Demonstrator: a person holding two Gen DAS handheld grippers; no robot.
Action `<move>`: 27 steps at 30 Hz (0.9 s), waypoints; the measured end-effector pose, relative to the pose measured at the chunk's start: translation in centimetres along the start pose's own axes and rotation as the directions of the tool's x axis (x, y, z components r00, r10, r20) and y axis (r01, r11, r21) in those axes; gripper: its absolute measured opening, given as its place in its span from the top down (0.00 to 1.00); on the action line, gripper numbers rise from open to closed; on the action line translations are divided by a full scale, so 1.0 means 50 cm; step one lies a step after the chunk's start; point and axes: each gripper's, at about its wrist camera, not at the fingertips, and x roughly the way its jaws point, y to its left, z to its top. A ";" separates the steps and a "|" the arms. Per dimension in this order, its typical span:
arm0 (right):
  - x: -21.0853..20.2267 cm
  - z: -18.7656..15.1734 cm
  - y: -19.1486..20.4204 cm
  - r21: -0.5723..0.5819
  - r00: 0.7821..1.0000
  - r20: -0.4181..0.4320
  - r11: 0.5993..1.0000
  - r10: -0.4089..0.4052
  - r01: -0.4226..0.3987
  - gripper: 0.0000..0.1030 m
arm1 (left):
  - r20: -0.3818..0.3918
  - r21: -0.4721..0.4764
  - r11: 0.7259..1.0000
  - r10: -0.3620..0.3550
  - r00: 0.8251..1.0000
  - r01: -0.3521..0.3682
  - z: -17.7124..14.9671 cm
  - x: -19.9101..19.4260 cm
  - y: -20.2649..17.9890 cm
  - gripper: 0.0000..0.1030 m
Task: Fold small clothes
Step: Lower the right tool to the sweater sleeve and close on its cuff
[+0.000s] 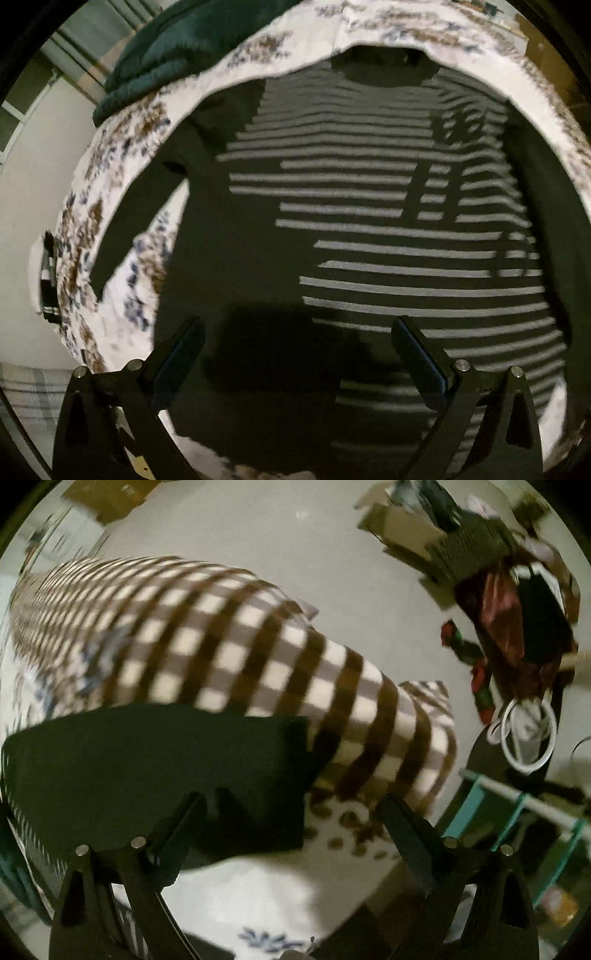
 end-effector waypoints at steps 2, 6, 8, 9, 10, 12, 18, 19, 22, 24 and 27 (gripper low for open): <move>0.034 0.002 -0.008 0.031 0.998 -0.014 0.998 0.063 -0.062 0.14 | -0.019 0.009 1.000 0.003 1.000 -0.003 -0.002 0.036 -0.016 0.00; 0.050 0.001 0.020 -0.046 0.996 0.060 0.997 0.070 -0.067 0.52 | -0.026 0.059 0.998 0.017 1.000 -0.015 -0.007 0.069 -0.042 0.00; 0.050 -0.002 0.031 -0.079 0.995 0.068 0.995 0.067 -0.062 0.93 | -0.021 0.080 0.997 0.013 1.000 -0.011 -0.008 0.075 -0.055 0.00; 0.047 -0.003 0.033 -0.085 0.994 0.082 0.994 0.069 -0.062 0.93 | -0.022 0.090 0.996 0.011 1.000 -0.009 -0.008 0.077 -0.059 0.00; 0.034 -0.003 0.036 -0.098 0.992 0.113 0.994 0.060 -0.049 0.93 | -0.021 0.099 0.995 0.006 1.000 -0.004 -0.007 0.078 -0.064 0.00; -0.010 0.000 0.047 -0.127 0.982 0.187 0.992 0.034 -0.010 0.94 | -0.017 0.107 0.994 -0.001 1.000 0.003 -0.004 0.075 -0.068 0.00; -0.056 0.049 0.050 -0.135 0.972 0.235 0.991 0.018 0.014 0.93 | -0.002 0.117 0.993 -0.026 1.000 0.026 0.004 0.072 -0.077 0.00; -0.045 0.053 0.055 -0.136 0.979 0.201 0.991 0.012 0.015 0.91 | -0.002 0.117 0.993 -0.027 1.000 0.027 0.004 0.074 -0.078 0.00; -0.031 0.065 0.042 -0.064 0.994 0.104 0.997 0.045 -0.039 0.59 | -0.005 0.116 0.993 -0.034 0.999 0.035 0.001 0.078 -0.078 0.00; -0.035 0.052 0.010 0.027 0.987 0.103 0.992 0.123 -0.127 0.46 | -0.007 0.118 0.992 -0.035 0.999 0.035 -0.003 0.083 -0.076 0.00; -0.018 0.022 -0.040 0.169 0.976 0.070 0.962 0.207 -0.216 0.43 | -0.026 0.115 0.993 -0.034 0.999 0.037 -0.013 0.095 -0.070 0.00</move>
